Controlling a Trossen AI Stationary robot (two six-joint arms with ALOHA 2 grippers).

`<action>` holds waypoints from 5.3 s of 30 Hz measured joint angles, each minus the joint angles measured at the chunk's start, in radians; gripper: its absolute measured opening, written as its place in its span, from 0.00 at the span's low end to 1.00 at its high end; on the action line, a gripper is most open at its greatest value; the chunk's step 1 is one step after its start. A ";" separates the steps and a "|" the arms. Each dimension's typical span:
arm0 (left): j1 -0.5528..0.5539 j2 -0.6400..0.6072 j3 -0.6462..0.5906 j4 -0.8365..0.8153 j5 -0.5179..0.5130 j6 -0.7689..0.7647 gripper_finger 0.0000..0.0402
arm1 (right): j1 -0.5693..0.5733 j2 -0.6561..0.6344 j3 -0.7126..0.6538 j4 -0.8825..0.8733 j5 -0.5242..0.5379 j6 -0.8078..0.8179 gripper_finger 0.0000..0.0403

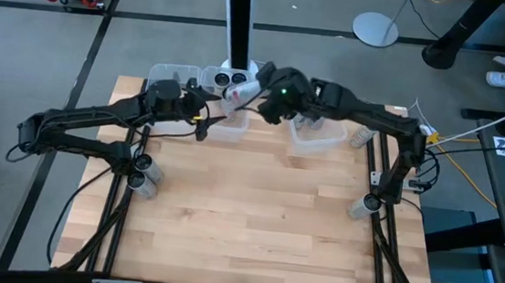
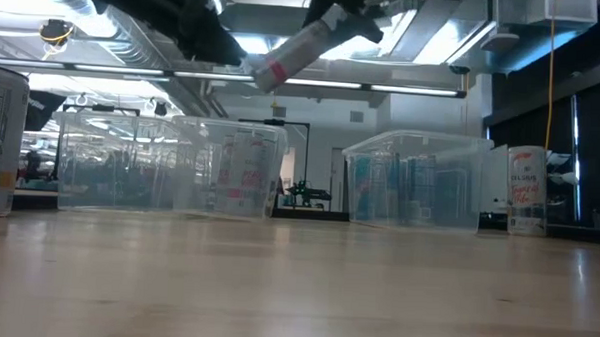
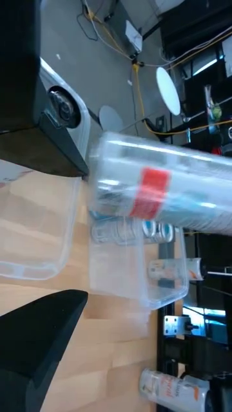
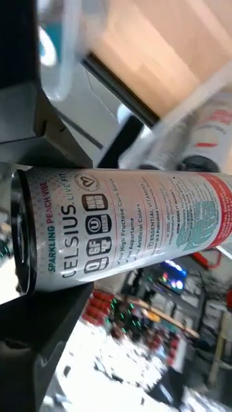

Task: Sort soda cans
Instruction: Put the top right white-pink soda can into the top center transparent bin

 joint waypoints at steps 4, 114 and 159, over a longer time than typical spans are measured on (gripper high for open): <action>0.000 0.000 0.000 -0.001 0.000 0.002 0.72 | 0.022 0.000 -0.048 0.056 -0.005 -0.054 0.62; -0.004 0.203 0.155 -0.047 0.048 -0.043 0.59 | 0.100 -0.082 -0.179 0.289 -0.157 -0.210 0.81; 0.143 0.485 -0.184 1.040 0.319 -0.040 0.59 | 0.020 -0.104 -0.183 0.174 -0.400 -0.068 0.81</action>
